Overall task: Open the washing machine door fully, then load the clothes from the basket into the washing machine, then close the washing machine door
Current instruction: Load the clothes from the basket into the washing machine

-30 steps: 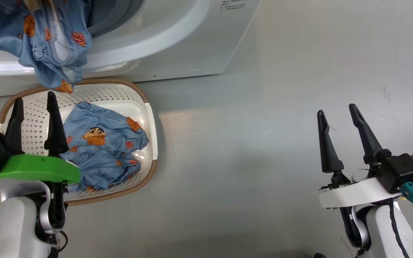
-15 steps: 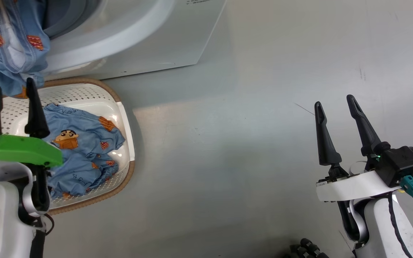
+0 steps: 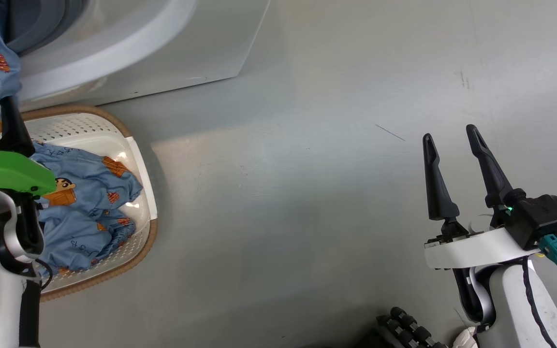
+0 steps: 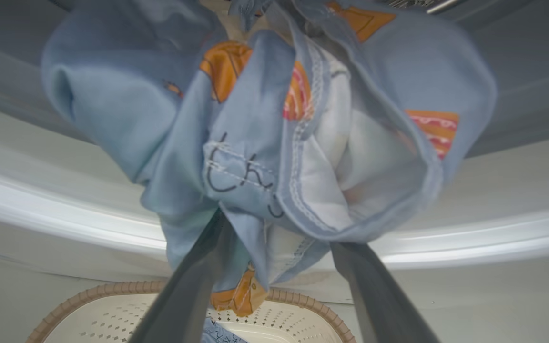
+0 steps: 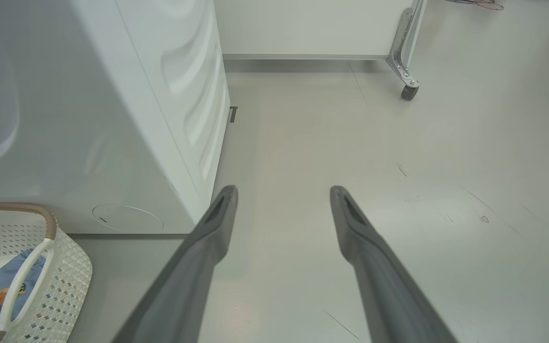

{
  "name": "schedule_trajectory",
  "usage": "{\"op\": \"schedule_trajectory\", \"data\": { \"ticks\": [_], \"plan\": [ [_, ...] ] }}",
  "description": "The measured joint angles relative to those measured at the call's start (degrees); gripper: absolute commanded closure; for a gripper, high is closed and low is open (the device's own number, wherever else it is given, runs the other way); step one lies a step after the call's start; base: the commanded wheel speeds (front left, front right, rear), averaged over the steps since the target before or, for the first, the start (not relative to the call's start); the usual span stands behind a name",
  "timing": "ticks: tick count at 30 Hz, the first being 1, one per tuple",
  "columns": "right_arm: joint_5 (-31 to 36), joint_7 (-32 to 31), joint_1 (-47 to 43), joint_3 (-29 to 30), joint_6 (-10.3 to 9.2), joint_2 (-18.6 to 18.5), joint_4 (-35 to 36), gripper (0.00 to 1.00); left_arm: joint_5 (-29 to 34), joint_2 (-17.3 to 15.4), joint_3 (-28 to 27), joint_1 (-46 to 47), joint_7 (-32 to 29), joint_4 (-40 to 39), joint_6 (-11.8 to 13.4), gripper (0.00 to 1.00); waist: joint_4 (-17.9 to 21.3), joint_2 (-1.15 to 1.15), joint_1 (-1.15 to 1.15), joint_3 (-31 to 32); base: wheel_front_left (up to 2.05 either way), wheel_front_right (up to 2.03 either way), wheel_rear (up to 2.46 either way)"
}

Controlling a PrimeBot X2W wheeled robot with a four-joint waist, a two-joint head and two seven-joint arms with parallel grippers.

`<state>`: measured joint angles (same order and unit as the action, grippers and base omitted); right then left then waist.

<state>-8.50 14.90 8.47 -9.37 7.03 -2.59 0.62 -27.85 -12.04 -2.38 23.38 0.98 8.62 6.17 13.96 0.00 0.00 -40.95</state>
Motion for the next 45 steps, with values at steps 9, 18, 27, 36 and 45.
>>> {"op": "schedule_trajectory", "data": {
  "ticks": [9, 18, 27, 36, 45],
  "plan": [
    [0.0, 0.0, 0.3, 0.4, 0.00, 0.0, 0.0, 0.00, 0.0, -0.4, 0.1, 2.5, 0.8, 1.8, 0.0, 0.26, 0.5, 0.00, 0.00, -0.3, 0.00, 0.00, 0.00],
    [0.0, 0.0, 0.4, 1.4, 0.00, 0.1, 0.0, 0.00, 0.1, -0.2, 0.9, 3.7, 1.6, 3.6, -0.4, 1.00, 0.0, 0.00, 0.00, 0.0, 0.00, 0.00, 0.00],
    [0.0, 0.0, 0.4, 0.7, 0.00, 0.2, -0.2, 0.00, 0.2, 0.1, 1.3, 2.9, 1.6, 2.5, -0.6, 1.00, -1.4, 0.00, 0.00, 0.8, 0.00, 0.00, 0.00],
    [-1.9, 0.0, 0.4, -1.1, 0.00, 0.1, -0.5, 0.00, 2.5, -2.3, 1.9, 4.5, 1.9, -6.1, -0.5, 1.00, -1.4, 0.00, 0.00, 1.7, 0.00, 0.00, 0.00],
    [-4.4, 0.0, 0.4, -3.1, 0.00, 0.2, -0.6, 0.00, 4.1, -5.2, -0.2, 13.1, 0.3, -3.3, -0.3, 1.00, 1.0, 0.00, 0.00, 1.7, 0.00, 0.00, 0.00]
  ]
}}
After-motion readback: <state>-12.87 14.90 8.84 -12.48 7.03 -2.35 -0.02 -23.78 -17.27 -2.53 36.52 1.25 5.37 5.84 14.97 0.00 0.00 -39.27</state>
